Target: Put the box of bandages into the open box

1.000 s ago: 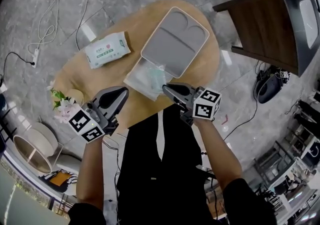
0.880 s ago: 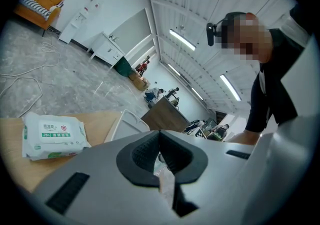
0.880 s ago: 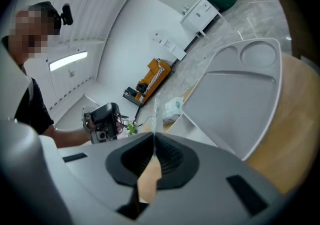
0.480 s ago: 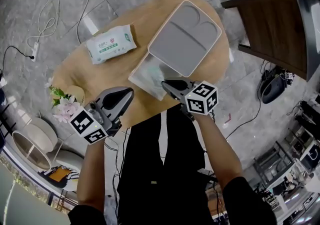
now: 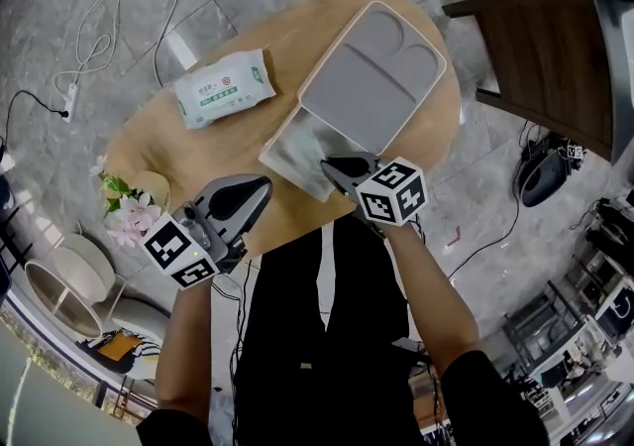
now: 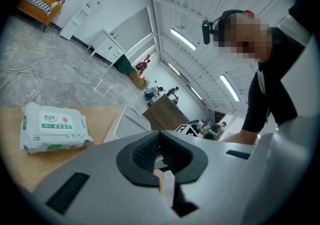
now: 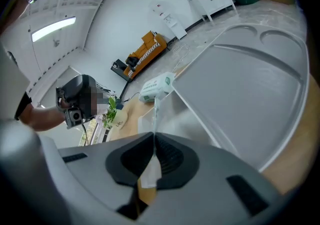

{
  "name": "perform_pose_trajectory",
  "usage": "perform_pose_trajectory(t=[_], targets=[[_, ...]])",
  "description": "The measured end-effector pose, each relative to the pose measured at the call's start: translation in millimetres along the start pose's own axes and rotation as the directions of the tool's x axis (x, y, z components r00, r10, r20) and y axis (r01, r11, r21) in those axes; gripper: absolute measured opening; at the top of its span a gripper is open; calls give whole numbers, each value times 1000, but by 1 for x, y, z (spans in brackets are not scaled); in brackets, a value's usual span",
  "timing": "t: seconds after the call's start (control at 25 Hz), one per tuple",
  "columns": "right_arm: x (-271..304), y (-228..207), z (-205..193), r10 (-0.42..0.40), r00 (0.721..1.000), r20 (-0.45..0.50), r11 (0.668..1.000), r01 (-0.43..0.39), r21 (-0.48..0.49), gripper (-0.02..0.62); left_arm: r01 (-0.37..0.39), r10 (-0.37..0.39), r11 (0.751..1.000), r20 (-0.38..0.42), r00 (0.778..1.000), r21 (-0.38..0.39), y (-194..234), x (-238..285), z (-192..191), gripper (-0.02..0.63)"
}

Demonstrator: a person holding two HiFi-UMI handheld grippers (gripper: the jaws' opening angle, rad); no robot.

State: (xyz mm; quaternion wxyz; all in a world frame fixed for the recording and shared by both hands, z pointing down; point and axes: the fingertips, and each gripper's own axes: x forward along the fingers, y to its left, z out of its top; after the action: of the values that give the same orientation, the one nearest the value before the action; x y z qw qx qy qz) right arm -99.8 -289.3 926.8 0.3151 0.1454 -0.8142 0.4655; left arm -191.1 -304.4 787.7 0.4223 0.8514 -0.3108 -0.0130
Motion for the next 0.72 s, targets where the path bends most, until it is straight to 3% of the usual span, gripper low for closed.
perform_pose_trajectory(t=[0.4,0.72], targets=[[19,-1,-12,-77,990,-121,994,66,-92,20,10,-10,1000,0,1000,-21,-4,1,-9,17],[25,-7,-16,-139,977,-160,985,119,-127,21,16,-16,1000,1,1000,-19,-6,1,-8,17]])
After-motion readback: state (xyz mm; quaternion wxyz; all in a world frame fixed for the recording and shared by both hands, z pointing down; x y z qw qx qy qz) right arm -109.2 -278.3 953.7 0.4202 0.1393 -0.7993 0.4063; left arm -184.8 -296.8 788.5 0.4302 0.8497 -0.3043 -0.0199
